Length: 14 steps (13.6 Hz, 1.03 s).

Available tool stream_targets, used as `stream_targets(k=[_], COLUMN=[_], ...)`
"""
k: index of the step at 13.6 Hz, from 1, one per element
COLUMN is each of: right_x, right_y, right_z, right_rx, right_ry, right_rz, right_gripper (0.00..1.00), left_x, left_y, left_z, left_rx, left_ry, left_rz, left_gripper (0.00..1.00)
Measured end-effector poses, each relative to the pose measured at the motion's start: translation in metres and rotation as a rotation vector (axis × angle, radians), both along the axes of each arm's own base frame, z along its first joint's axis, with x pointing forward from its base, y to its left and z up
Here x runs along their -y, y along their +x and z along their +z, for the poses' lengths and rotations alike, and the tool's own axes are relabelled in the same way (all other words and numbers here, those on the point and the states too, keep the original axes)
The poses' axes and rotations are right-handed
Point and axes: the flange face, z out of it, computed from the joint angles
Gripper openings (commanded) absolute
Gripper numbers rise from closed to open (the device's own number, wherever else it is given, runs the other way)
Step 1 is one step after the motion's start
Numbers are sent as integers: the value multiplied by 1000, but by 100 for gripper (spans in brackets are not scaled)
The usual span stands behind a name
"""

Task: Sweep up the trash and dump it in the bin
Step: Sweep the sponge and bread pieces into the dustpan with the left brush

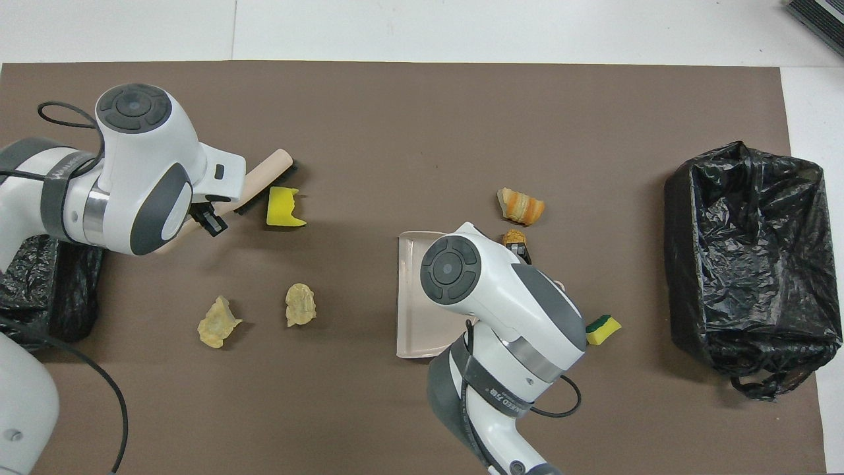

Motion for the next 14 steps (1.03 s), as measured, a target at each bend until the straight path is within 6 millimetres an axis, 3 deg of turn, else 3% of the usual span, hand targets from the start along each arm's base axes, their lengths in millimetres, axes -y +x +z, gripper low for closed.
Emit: stream_targets(k=[4,7,9,12,14], right_x=[1,1,4,8,9], right_y=[0,0,2,4,4], right_z=[0,0,-1,-2,-2], right_rx=[0,-1,-1,-2,-3], right_ry=[0,0,-1,-1,-1], right_rz=[-1,-2,-6,-15,-15], right_gripper=[0,0,0,0,0], left_x=[4,21,23,7,2], left_y=[-62,-101,-115,-133,-145], left_z=[1,6,21,48,49], left_rx=[-74,-116,-106,-109,-83], left_ry=[26,49,59,113,152], left_rz=[-54,-104,-95,68,206], left_gripper=[0,0,0,0,0])
